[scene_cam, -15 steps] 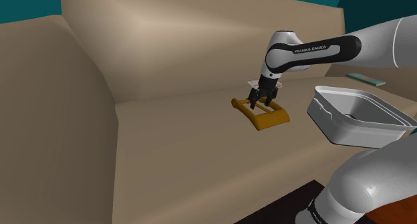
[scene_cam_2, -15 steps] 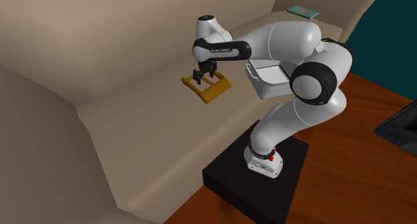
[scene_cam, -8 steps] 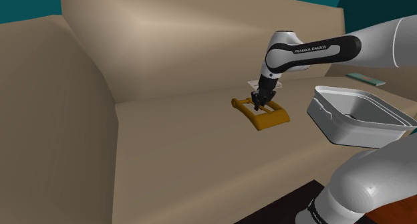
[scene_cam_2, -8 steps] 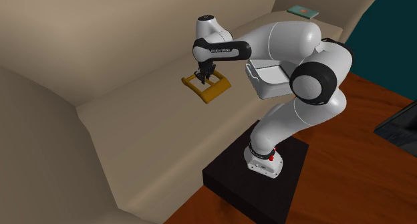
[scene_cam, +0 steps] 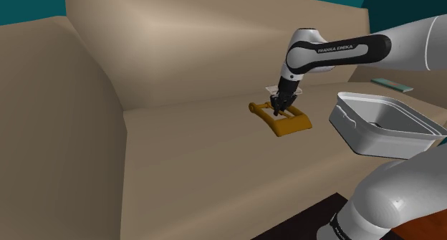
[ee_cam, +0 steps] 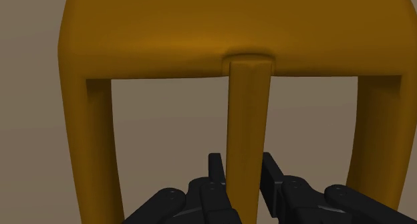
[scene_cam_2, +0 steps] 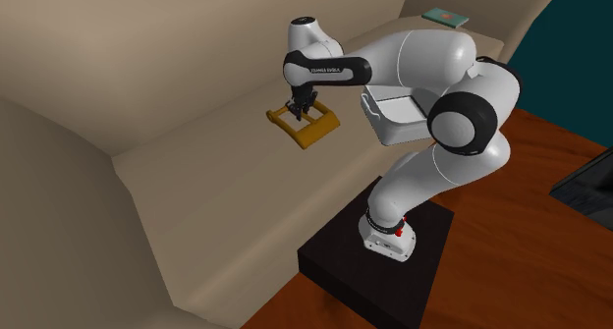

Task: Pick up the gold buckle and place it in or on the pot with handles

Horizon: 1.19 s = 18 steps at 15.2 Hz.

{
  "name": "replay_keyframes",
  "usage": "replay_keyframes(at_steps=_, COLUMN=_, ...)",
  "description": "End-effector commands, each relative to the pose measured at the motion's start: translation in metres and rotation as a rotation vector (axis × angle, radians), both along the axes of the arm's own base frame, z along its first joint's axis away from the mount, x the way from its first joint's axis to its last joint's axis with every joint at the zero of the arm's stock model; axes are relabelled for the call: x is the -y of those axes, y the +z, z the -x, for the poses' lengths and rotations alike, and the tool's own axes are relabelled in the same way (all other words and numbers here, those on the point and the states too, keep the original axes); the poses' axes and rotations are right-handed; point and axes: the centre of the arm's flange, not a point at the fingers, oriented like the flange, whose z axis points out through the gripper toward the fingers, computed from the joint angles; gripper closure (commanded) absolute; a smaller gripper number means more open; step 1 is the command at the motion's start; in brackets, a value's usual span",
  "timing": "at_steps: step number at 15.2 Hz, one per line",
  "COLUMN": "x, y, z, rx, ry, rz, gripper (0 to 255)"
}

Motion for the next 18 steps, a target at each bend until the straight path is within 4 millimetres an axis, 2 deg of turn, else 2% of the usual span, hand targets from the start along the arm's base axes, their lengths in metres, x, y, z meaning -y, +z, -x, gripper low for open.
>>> replay_keyframes(at_steps=1, x=0.000, y=0.012, z=-0.001, rx=0.000, ry=0.000, rz=0.000, gripper=255)
replay_keyframes(at_steps=18, x=0.000, y=0.101, z=-0.001, rx=0.000, ry=0.000, rz=0.000, gripper=255)
